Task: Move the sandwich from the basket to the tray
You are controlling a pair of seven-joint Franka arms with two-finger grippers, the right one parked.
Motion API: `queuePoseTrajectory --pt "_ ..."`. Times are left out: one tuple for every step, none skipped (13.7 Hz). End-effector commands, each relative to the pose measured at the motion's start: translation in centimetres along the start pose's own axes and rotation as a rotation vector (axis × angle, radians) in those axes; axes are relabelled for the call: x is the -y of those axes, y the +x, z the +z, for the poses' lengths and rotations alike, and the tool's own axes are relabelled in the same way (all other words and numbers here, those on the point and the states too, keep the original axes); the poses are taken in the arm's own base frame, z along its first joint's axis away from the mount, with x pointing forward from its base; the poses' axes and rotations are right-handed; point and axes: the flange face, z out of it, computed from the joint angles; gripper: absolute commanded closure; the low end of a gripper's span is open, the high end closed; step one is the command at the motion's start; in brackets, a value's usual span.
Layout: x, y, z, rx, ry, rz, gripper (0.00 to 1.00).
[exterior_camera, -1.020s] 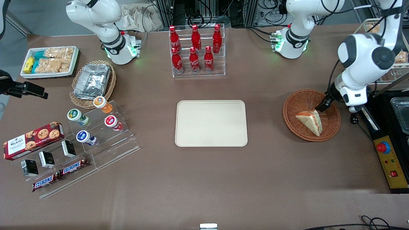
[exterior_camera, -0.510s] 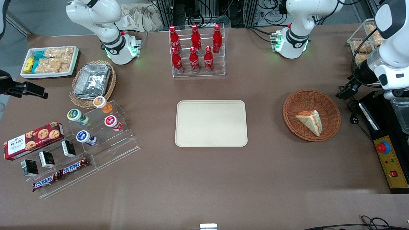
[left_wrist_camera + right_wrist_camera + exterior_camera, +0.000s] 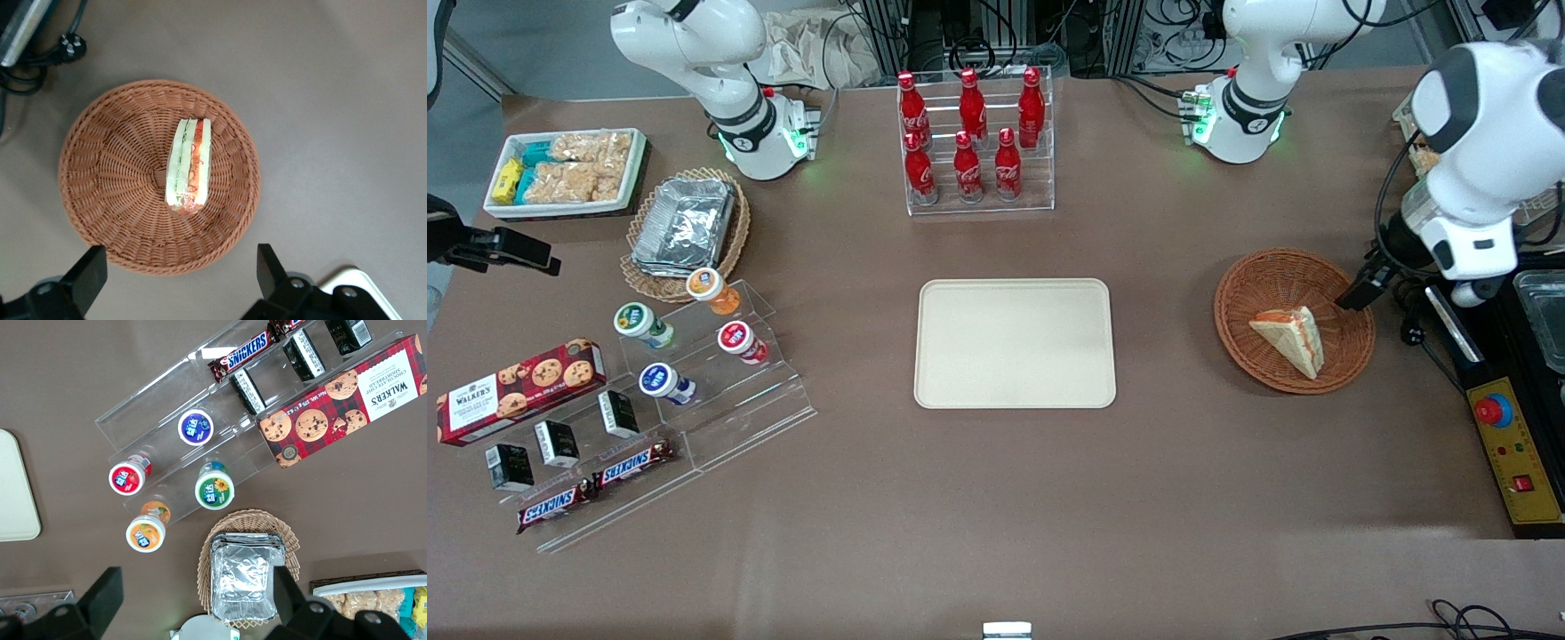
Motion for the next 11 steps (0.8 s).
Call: queuePoseTrajectory --pt "-0.6 0.0 3.1 0.012 0.011 -0.02 0.0" --pt "-0.7 0.2 4.7 0.015 0.017 -0.021 0.0" --pt "-0.9 0.3 6.0 0.014 0.015 -0.024 0.0" --pt "-1.0 0.3 7.3 0.011 0.013 -0.038 0.0" --pt "-1.3 -0.1 8.7 0.011 0.015 -0.044 0.0" --pt "-1.5 -0.6 9.9 0.013 0.02 -0.038 0.0" --pt "-1.2 -0.8 10.9 0.011 0.017 -0.039 0.0" --pt "-0.7 -1.2 11.7 0.004 0.009 -0.039 0.0" --pt "-0.2 -1.2 12.6 -0.001 0.003 -0.044 0.0" --pt "0.0 -1.3 13.4 -0.004 0.0 -0.045 0.0" --pt "0.0 -1.3 14.0 -0.006 -0.001 -0.046 0.0"
